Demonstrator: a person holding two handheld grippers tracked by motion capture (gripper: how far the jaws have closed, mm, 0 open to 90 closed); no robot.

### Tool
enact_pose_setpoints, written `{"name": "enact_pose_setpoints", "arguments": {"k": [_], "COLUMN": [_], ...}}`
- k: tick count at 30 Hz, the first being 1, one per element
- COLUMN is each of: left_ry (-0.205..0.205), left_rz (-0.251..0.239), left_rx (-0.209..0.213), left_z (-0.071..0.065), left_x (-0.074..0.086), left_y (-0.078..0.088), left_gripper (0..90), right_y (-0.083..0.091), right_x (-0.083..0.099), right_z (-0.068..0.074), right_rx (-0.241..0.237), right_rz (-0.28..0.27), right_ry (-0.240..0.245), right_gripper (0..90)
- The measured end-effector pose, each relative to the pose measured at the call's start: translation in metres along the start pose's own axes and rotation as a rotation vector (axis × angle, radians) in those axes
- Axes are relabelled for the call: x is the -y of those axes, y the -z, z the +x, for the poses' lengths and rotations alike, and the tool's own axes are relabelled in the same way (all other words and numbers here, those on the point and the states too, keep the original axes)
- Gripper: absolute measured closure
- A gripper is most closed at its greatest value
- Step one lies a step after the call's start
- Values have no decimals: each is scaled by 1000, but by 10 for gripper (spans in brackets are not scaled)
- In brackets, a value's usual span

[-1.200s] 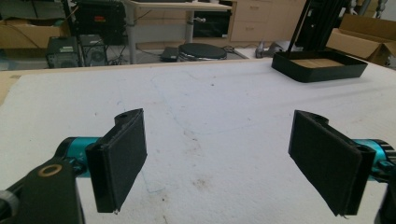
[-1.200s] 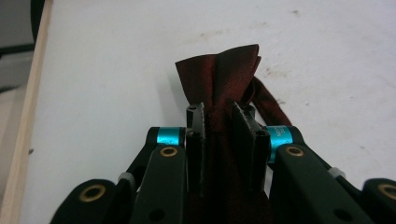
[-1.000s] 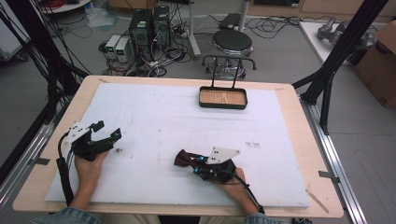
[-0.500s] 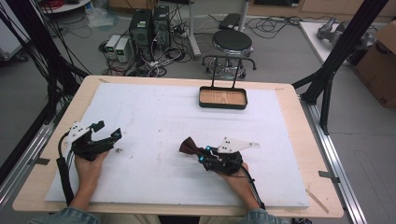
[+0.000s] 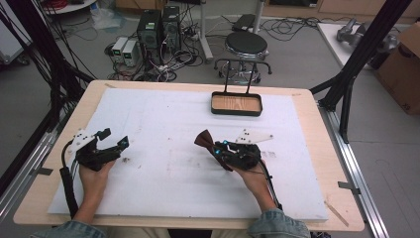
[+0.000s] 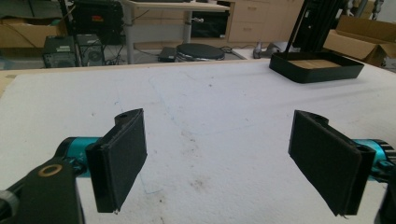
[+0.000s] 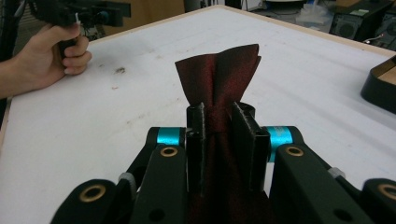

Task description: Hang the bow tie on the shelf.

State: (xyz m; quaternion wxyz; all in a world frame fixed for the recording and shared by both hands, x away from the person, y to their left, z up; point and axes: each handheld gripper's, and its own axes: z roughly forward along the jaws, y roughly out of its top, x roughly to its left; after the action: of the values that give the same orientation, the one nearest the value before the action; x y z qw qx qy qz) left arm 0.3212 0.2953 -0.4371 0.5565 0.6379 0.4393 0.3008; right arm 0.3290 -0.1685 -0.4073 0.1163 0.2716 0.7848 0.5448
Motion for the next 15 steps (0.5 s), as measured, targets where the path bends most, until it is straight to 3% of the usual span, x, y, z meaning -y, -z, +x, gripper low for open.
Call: {"name": "enact_pose_setpoints", "arguments": {"k": [15], "left_ry": [6], "left_rz": [-6], "left_rx": [0], "left_z": [1], "left_x": [0], "left_y": [0], "left_gripper": [196], "right_y": [-12], "right_x": [-42], "right_z": [-23], "right_rx": [75], "right_rz": [-11], "right_ry": [14], "right_gripper": [754]}}
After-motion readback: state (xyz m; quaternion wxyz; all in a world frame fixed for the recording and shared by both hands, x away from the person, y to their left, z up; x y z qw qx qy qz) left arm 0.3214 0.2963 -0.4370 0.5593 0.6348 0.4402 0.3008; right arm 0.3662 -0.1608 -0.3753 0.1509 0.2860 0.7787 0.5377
